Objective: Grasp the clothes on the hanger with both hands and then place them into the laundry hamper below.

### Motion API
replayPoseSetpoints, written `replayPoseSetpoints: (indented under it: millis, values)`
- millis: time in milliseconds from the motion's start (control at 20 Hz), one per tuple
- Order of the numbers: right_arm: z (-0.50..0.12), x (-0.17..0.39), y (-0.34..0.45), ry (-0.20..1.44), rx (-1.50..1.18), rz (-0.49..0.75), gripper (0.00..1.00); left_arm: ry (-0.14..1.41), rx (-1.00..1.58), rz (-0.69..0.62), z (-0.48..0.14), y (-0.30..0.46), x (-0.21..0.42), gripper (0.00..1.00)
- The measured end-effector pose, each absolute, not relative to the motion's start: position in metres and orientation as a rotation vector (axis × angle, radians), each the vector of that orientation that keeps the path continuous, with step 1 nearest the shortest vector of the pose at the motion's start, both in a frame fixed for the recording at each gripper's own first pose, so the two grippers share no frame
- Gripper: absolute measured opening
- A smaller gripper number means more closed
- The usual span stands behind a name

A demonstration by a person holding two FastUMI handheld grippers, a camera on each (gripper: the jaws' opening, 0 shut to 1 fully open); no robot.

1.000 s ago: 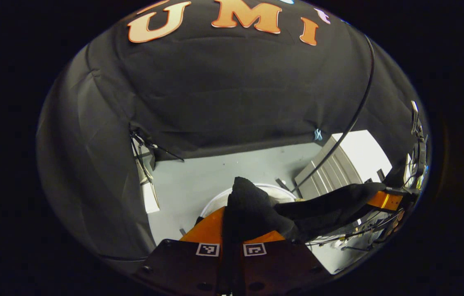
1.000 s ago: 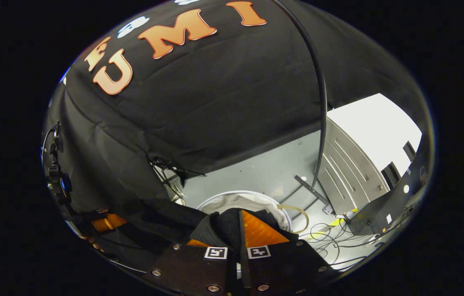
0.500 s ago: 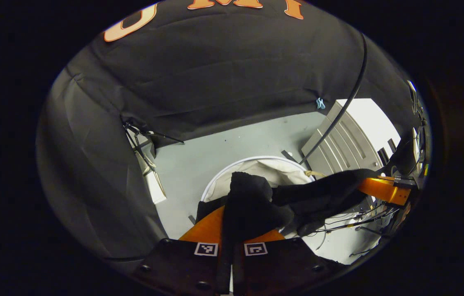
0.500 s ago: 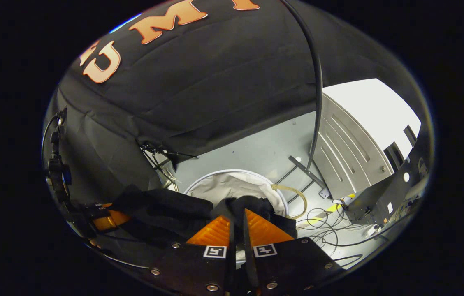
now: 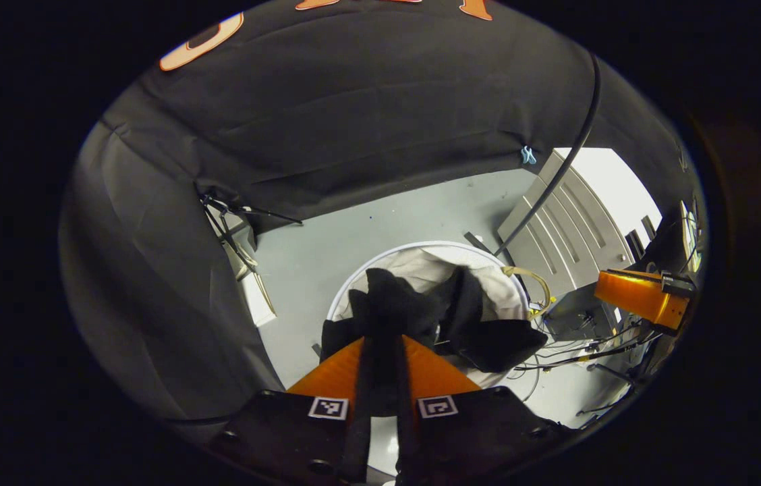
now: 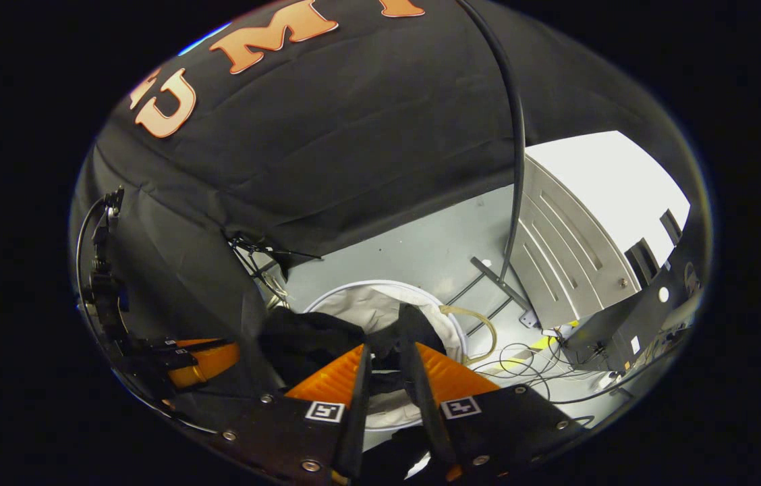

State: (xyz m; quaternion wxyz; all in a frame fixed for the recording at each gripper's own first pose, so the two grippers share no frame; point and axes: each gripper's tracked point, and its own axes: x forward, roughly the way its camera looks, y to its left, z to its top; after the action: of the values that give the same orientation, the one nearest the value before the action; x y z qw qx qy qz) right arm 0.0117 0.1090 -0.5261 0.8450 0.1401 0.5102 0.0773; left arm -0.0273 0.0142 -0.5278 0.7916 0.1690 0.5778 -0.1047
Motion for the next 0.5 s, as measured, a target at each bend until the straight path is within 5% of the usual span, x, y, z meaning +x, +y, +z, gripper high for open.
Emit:
replayPoseSetpoints:
  millis: [150,200,250,350,500]
  values:
    - [-0.523,0.01,0.1,1.075,0.29,0.155,0.43,1.239,0.362,-0.209,-0.527,0.013,-0.028,0.36]
    - [-0.523,0.01,0.098,1.071,0.285,0.151,0.63,1.242,0.355,-0.21,-0.526,0.012,-0.029,0.49]
    - [-0.516,0.01,0.092,1.067,0.277,0.147,0.68,1.249,0.345,-0.212,-0.525,0.01,-0.033,0.63]
    - [-0.507,0.012,0.086,1.055,0.269,0.142,0.82,1.247,0.331,-0.205,-0.521,0.008,-0.038,0.58]
    - [-0.49,0.016,0.073,1.032,0.272,0.13,0.92,1.228,0.331,-0.174,-0.512,0.006,-0.042,0.97]
